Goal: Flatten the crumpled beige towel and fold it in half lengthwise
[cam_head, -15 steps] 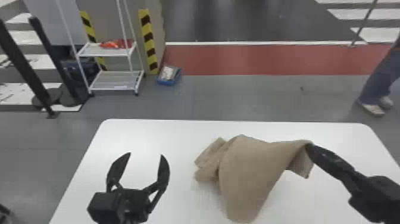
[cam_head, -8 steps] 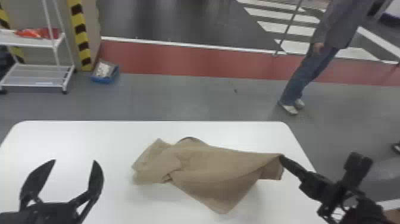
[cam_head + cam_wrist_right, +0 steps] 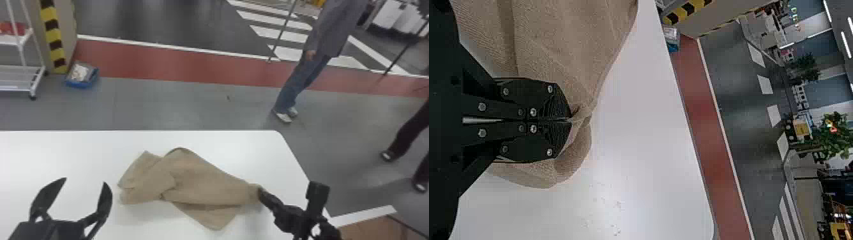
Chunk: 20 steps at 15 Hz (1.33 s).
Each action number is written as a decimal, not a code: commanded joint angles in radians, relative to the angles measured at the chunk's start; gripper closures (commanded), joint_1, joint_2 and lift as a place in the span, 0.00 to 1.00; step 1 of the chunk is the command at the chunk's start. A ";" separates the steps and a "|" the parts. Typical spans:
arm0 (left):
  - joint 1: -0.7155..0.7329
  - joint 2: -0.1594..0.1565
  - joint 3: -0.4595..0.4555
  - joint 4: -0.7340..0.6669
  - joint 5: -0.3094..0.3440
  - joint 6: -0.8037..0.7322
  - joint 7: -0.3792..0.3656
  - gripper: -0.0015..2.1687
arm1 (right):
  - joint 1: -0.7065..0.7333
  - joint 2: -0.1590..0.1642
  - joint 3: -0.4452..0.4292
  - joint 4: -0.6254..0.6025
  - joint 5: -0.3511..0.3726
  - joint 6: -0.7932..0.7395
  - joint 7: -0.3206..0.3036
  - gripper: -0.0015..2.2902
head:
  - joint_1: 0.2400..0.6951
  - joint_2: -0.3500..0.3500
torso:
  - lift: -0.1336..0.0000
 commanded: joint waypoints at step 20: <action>-0.314 -0.058 -0.126 0.466 0.034 0.154 -0.156 0.51 | 0.123 0.007 0.114 -0.106 0.004 -0.069 -0.032 0.88 | 1.00 0.00 | 1.00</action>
